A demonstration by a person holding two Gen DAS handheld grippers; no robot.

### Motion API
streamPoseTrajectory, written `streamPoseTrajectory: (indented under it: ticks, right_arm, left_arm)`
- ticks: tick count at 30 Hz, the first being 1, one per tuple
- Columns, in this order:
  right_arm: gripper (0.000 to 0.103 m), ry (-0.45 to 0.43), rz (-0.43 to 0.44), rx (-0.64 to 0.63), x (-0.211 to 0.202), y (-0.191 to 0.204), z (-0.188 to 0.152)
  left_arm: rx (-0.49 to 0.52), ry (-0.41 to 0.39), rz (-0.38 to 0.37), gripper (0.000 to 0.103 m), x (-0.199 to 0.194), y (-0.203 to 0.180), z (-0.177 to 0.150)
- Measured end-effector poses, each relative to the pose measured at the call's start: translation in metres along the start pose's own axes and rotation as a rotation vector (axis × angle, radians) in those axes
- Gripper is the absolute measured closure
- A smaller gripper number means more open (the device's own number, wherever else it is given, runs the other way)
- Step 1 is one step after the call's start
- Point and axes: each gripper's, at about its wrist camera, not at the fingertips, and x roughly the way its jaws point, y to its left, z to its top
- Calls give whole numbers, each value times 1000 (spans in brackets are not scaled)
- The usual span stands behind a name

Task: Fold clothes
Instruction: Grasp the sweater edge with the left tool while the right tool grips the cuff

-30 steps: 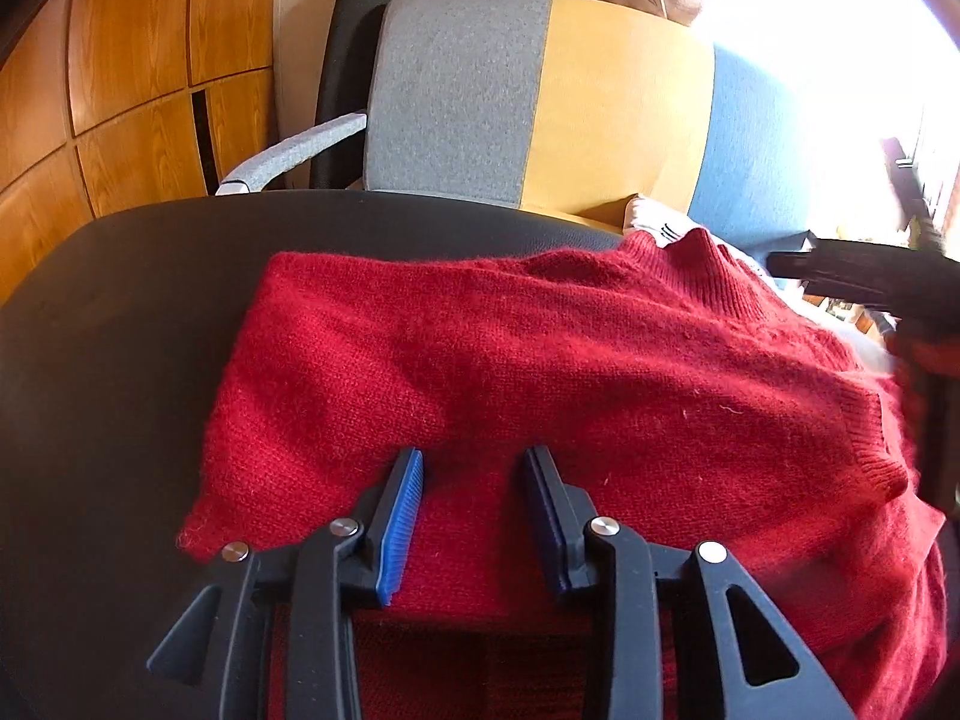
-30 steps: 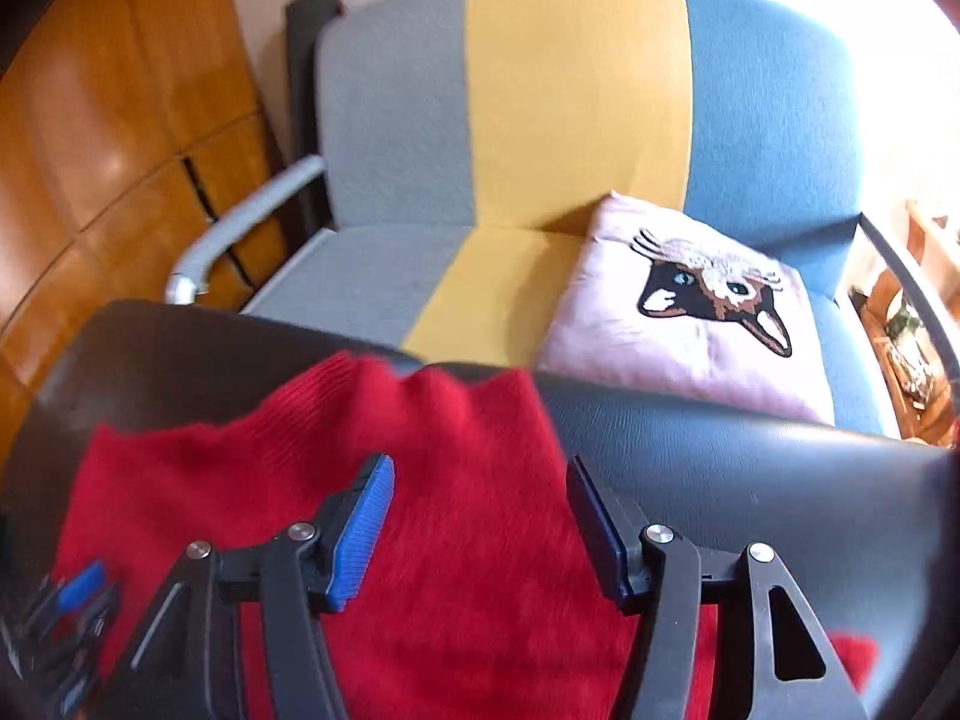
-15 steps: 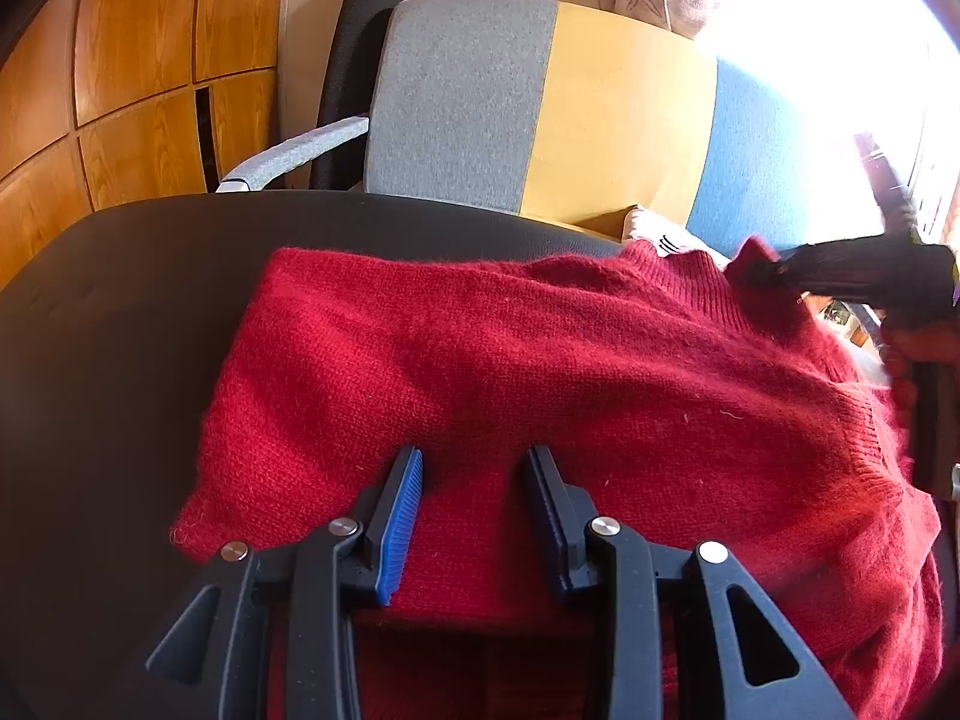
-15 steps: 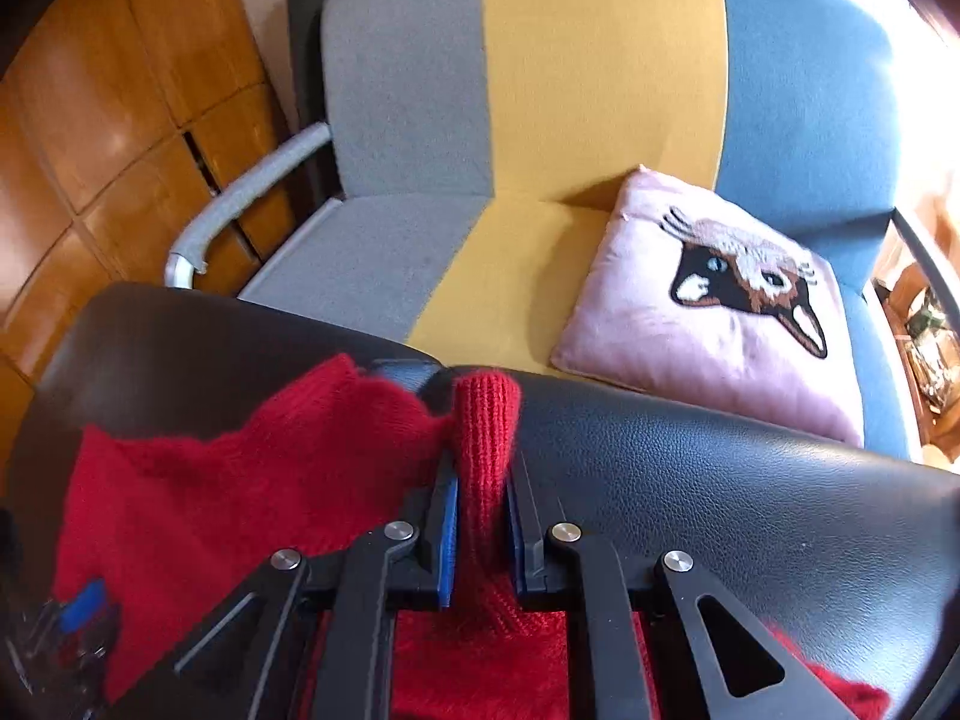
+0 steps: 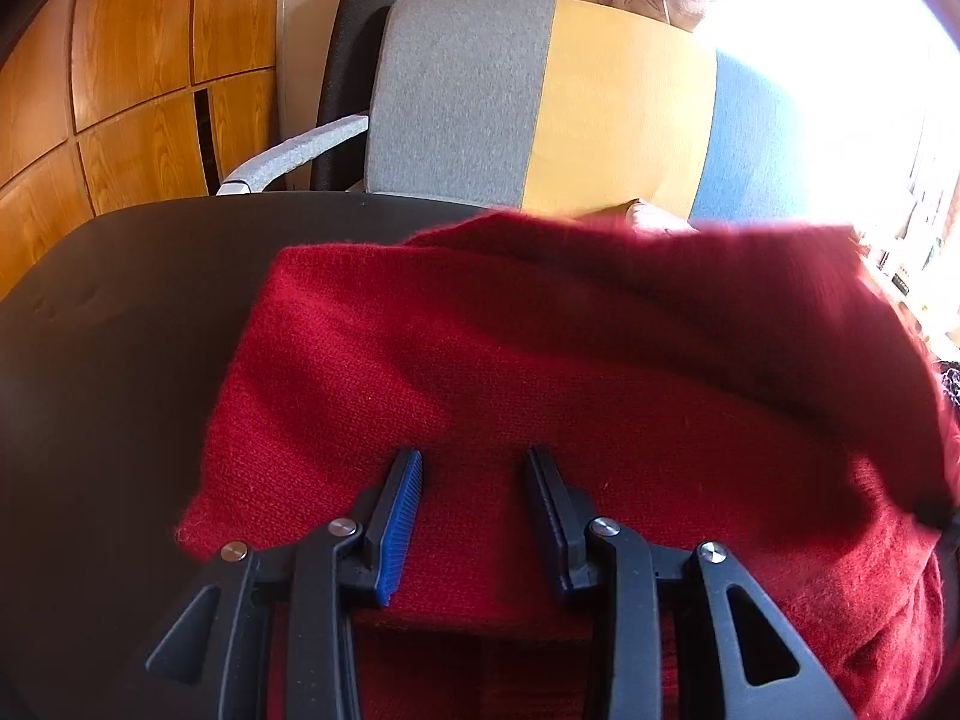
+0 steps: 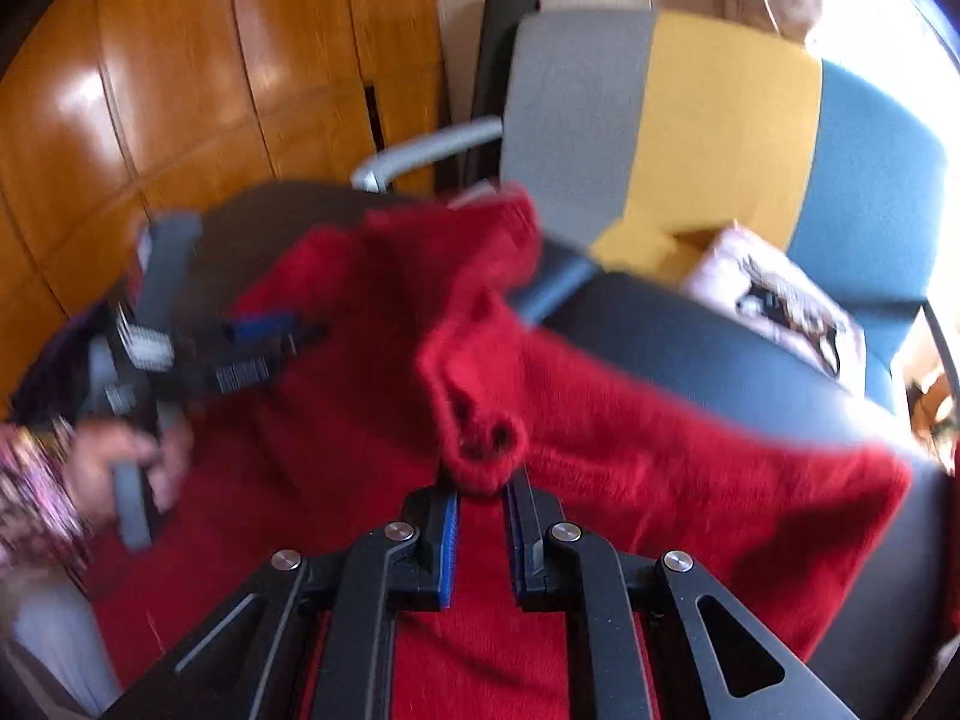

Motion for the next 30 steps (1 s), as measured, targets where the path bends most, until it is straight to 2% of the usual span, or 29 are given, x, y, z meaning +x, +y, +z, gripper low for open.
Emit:
streamPoseTrajectory:
  ticks: [2,4,5,6,8,10,13,16,21,22,23,24,25,26,28,30]
  right_arm:
    - [86,46,16,72,12,-8,-19]
    - [84,31,37,174,10,-21,-27]
    - [75,10,72,234,6,-28,-29]
    - [59,-16,106,291,0,-34,-30]
    - [47,-85,142,380,-14,-45,-33]
    - [46,-143,178,450,-23,-54,-34]
    - [46,-138,233,554,-14,-61,-30]
    - [46,-132,288,658,-4,-67,-25]
    - [46,-124,365,803,18,-71,-22]
    - [49,-119,364,818,24,-72,-22]
    - [56,-108,359,822,29,-71,-21]
    - [75,-90,349,815,34,-69,-20]
    - [86,-66,329,796,36,-67,-18]
    - [94,-43,310,777,38,-66,-16]
    - [95,-62,293,742,29,-69,-14]
    - [96,-116,235,675,8,-71,-10]
  left_arm:
    - [-2,9,-2,66,-3,1,1]
    - [-1,20,-9,66,-9,2,1]
    - [-7,26,-18,66,-12,3,1]
    - [-25,35,-38,66,-16,7,1]
    - [-81,48,-94,67,-25,15,3]
    - [-183,48,-180,67,-31,25,9]
    - [-296,82,-298,66,-30,24,27]
    - [-272,147,-346,65,-19,2,44]
    - [-133,238,-315,64,12,-41,57]
    - [-131,256,-312,64,17,-44,57]
    - [-129,261,-307,66,21,-47,57]
    - [-120,245,-302,70,21,-49,58]
    - [-99,237,-290,78,20,-51,59]
    - [-65,242,-279,96,19,-54,60]
    - [13,252,-280,97,10,-63,60]
    - [60,230,-304,97,-5,-64,61]
